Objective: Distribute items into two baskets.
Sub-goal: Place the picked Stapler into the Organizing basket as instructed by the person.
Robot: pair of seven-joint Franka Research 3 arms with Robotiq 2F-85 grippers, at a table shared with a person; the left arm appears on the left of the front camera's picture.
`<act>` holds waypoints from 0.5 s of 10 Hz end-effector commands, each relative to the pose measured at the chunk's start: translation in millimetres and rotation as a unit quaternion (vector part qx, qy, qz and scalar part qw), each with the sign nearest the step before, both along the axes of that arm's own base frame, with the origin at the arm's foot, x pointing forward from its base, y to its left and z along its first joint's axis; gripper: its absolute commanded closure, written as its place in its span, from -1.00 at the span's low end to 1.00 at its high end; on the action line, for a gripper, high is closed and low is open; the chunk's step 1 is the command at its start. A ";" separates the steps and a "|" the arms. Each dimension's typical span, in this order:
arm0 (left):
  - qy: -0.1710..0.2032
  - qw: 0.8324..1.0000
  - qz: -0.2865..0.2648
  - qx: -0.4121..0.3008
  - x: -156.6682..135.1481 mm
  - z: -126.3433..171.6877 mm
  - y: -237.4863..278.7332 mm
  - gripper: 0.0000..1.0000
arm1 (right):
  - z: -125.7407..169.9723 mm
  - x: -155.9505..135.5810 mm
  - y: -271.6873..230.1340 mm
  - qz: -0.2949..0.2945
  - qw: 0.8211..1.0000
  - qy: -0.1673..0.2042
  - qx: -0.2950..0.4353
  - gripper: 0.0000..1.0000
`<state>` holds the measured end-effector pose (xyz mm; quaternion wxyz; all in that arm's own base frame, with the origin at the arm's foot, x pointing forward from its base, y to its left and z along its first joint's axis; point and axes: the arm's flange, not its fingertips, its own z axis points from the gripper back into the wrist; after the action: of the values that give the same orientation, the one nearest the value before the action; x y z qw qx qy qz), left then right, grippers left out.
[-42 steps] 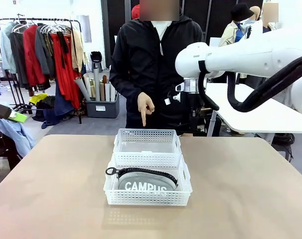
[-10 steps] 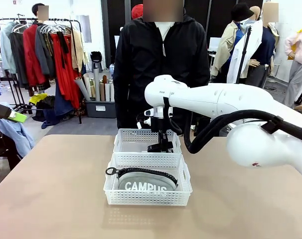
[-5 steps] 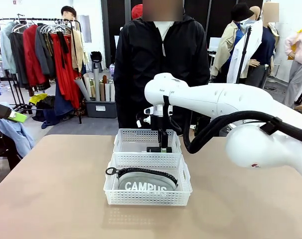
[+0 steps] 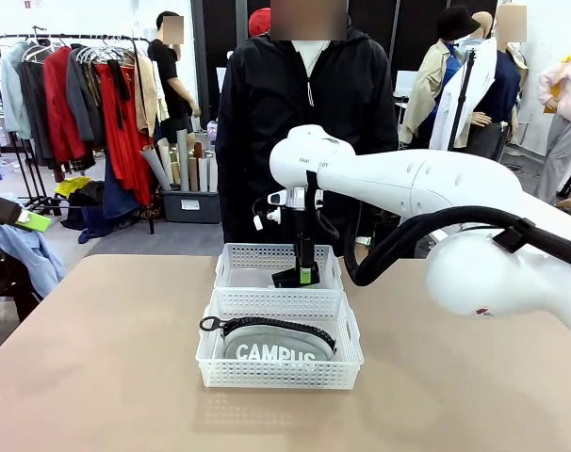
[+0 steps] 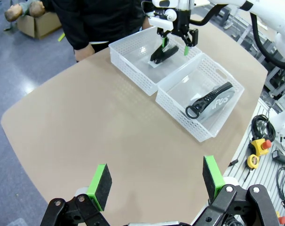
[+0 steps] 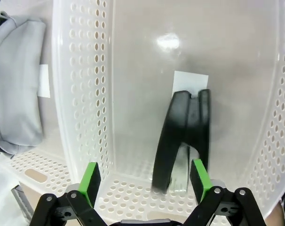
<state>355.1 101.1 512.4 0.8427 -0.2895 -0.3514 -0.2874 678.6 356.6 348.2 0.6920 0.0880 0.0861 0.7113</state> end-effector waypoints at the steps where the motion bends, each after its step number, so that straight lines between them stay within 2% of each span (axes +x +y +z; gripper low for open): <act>1: -0.011 1.000 -0.004 -0.006 1.9 -1.0 0.6 -1.00 | 11.7 5.2 -0.1 0.007 1.000 -0.014 0.004 -1.00; 2: -0.011 1.000 -0.004 -0.006 1.9 -1.0 0.6 -1.00 | 16.3 3.9 -0.6 -0.004 1.000 -0.026 -0.002 -1.00; 3: -0.011 1.000 -0.004 -0.006 1.9 -1.0 0.6 -1.00 | 5.3 0.4 -0.4 0.000 1.000 -0.004 0.002 -1.00; 5: -0.011 1.000 -0.004 -0.006 1.9 -1.0 0.6 -1.00 | 5.3 0.4 -0.4 0.000 1.000 -0.004 0.002 -1.00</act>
<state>355.1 101.1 512.4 0.8426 -0.2895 -0.3514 -0.2875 680.1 355.0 352.7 0.6937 0.0846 0.0819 0.7105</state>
